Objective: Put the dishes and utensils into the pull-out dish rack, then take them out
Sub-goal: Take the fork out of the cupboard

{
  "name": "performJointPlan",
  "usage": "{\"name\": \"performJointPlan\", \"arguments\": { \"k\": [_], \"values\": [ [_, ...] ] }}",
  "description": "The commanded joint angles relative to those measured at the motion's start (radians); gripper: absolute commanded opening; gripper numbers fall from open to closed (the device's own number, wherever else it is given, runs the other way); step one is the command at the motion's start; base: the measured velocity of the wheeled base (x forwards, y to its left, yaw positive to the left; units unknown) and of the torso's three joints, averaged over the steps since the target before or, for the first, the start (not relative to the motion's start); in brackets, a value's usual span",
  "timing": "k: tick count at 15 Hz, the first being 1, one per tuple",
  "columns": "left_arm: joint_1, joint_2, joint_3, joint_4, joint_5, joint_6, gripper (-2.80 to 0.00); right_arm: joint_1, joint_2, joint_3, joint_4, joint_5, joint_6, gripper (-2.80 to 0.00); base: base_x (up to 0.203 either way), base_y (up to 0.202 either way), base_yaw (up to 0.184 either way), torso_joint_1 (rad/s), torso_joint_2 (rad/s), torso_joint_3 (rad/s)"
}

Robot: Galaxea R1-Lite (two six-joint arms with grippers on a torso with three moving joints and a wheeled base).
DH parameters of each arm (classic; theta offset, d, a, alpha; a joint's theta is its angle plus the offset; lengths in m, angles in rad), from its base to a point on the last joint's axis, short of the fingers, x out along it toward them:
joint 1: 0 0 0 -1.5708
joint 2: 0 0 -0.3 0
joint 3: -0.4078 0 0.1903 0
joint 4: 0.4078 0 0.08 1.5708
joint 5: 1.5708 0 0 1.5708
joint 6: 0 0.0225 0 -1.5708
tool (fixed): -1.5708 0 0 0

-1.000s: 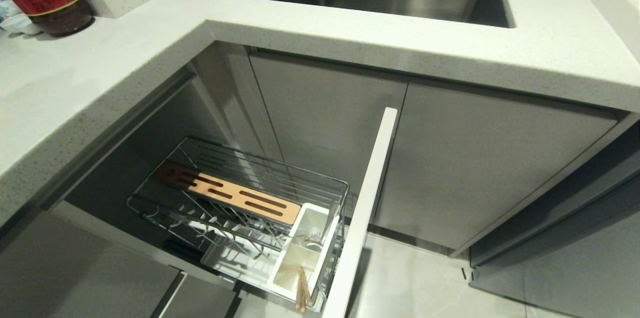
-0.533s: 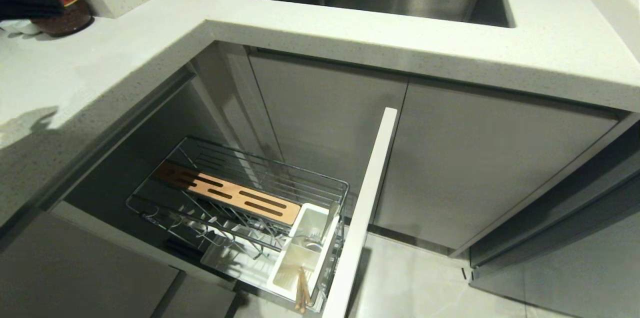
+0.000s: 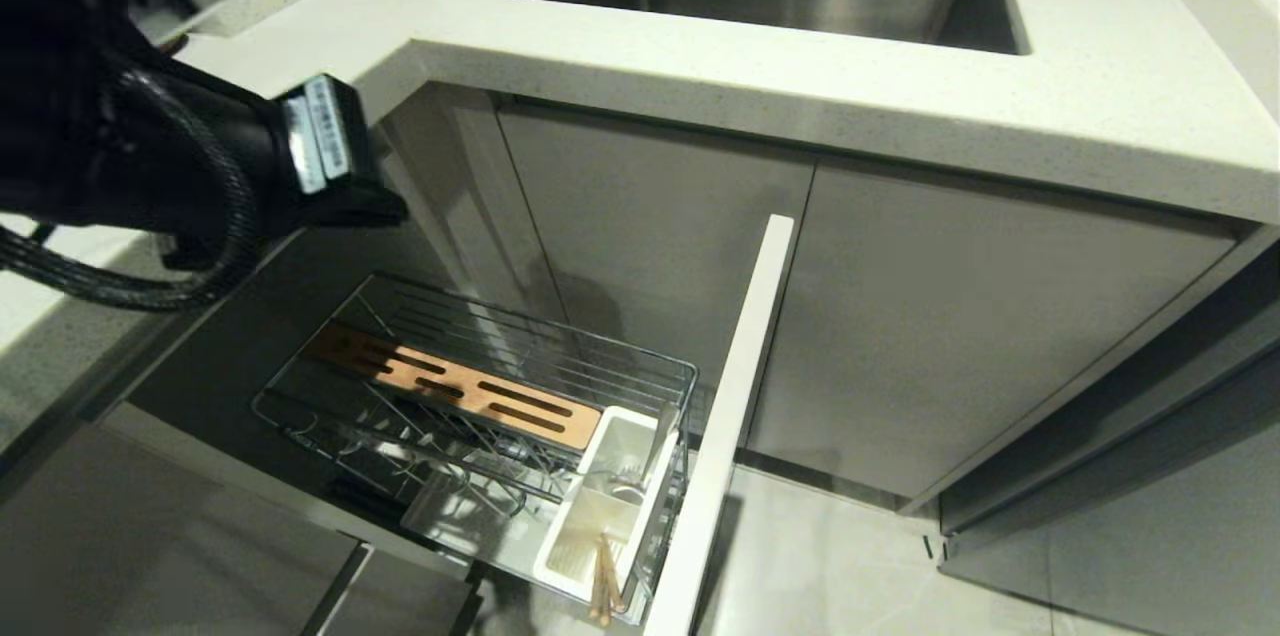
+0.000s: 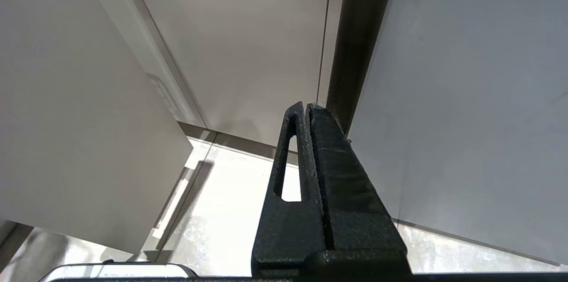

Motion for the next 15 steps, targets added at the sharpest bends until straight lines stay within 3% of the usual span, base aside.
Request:
{"name": "performJointPlan", "arguments": {
  "k": [1, 5, 9, 10, 12, 13, 15],
  "values": [
    [-0.066, 0.076, 0.035, 0.011, 0.019, -0.120, -2.80, 0.000, 0.001, 0.027, -0.001, 0.001, 0.000, -2.80, 0.000, 0.000, 0.000, 0.000, 0.00, 0.000],
    [-0.078, 0.091, 0.161, 0.037, 0.020, -0.453, -2.80, 0.000, 0.001, 0.027, -0.001, 0.000, 0.000, -2.80, 0.000, 0.000, 0.000, 0.000, 0.00, 0.000],
    [-0.089, 0.088, 0.324, -0.003, 0.012, -0.565, -2.80, 0.000, 0.001, 0.026, -0.001, 0.001, 0.000, -2.80, 0.000, 0.000, 0.000, 0.000, 0.00, 0.000],
    [-0.089, 0.089, 0.350, -0.033, 0.001, -0.578, -2.80, 0.000, 0.001, 0.026, -0.001, 0.000, 0.000, -2.80, 0.000, 0.000, 0.000, 0.000, 0.00, 0.000],
    [-0.116, 0.085, 0.404, -0.047, -0.083, -0.575, -2.80, 0.000, 0.001, 0.026, -0.001, 0.000, 0.000, -2.80, 0.000, 0.000, 0.000, 0.000, 0.00, 0.000],
    [-0.131, 0.082, 0.432, -0.050, -0.114, -0.547, -2.80, 0.000, 0.001, 0.026, -0.001, 0.000, 0.000, -2.80, 0.000, 0.000, 0.000, 0.000, 0.00, 0.000],
    [-0.136, 0.063, 0.464, -0.053, -0.134, -0.406, -2.80, 0.000, 0.001, 0.026, -0.001, 0.000, 0.000, -2.80, 0.000, 0.000, 0.000, 0.000, 0.00, 0.000]
  ]
}}
